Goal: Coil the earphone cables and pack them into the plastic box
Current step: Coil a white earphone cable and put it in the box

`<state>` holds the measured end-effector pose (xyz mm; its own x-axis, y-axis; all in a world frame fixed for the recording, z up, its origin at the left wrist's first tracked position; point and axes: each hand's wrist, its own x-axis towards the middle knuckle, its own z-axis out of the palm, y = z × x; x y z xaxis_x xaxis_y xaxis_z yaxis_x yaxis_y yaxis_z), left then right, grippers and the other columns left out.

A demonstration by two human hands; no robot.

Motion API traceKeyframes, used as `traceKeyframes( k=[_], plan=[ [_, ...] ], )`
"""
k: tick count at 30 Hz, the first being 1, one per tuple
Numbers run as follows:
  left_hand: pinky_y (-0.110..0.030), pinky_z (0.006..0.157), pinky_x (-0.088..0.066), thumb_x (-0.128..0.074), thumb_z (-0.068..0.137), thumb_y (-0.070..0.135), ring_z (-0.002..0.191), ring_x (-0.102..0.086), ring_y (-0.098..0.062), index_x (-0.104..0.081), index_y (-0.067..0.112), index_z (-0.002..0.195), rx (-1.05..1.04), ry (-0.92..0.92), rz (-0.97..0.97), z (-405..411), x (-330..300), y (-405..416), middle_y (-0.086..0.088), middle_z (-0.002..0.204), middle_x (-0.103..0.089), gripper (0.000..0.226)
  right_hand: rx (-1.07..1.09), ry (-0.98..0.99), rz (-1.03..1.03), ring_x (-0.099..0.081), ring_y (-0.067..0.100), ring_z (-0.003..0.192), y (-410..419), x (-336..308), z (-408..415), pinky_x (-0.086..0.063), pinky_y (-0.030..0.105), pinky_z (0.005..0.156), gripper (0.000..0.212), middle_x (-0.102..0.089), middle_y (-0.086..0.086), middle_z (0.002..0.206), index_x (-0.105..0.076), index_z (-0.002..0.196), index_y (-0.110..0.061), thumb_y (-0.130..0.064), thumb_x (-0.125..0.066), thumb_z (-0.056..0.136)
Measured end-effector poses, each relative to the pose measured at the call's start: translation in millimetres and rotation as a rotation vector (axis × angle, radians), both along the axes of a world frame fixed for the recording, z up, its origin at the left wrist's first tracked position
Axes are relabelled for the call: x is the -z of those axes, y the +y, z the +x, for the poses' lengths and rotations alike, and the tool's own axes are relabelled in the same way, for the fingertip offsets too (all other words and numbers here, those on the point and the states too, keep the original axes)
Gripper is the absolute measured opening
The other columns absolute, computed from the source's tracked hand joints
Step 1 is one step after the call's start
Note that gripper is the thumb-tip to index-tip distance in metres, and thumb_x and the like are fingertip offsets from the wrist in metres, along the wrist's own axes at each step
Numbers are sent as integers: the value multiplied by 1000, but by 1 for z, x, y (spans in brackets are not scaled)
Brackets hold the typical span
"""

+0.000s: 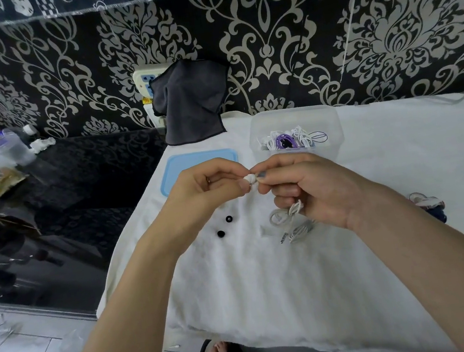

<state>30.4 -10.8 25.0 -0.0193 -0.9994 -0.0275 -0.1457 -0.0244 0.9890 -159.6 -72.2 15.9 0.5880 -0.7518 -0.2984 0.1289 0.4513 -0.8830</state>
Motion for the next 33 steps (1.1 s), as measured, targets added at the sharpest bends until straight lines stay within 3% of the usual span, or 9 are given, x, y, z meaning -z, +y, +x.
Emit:
traceKeyframes(
  k=[6,10,27,33],
  plan=[
    [-39,101,-53,-70,88,-2,95,-69,-22,-72,5,100,35,43,32,0,1,-2,-15,96,-75,14,-13,2,-2,-31,6,46,-2,-1,-3,-33,18,47,16,-66,9,67,-73,94,-4,5,-59,92],
    [-45,105,-50,-67,90,-5,97,-69,-23,-71,7,100,31,46,31,-1,0,-3,-15,96,-75,15,-16,7,-10,-31,7,47,-3,-1,-5,-34,18,48,16,-66,11,69,-73,97,-4,4,-60,91],
    [-36,98,-54,-72,81,11,91,-69,-22,-70,8,88,58,170,38,-8,-2,-4,-13,92,-74,8,-19,-17,-36,-33,5,45,-3,-3,-8,-34,18,48,15,-65,12,70,-73,98,-2,4,-60,91],
    [-36,97,-50,-69,88,-1,93,-66,-23,-70,10,92,79,135,63,-5,-1,-5,-15,93,-70,12,-25,-20,-3,-32,5,46,-2,-3,-8,-33,18,48,16,-65,11,70,-72,100,-2,4,-60,91]
  ],
)
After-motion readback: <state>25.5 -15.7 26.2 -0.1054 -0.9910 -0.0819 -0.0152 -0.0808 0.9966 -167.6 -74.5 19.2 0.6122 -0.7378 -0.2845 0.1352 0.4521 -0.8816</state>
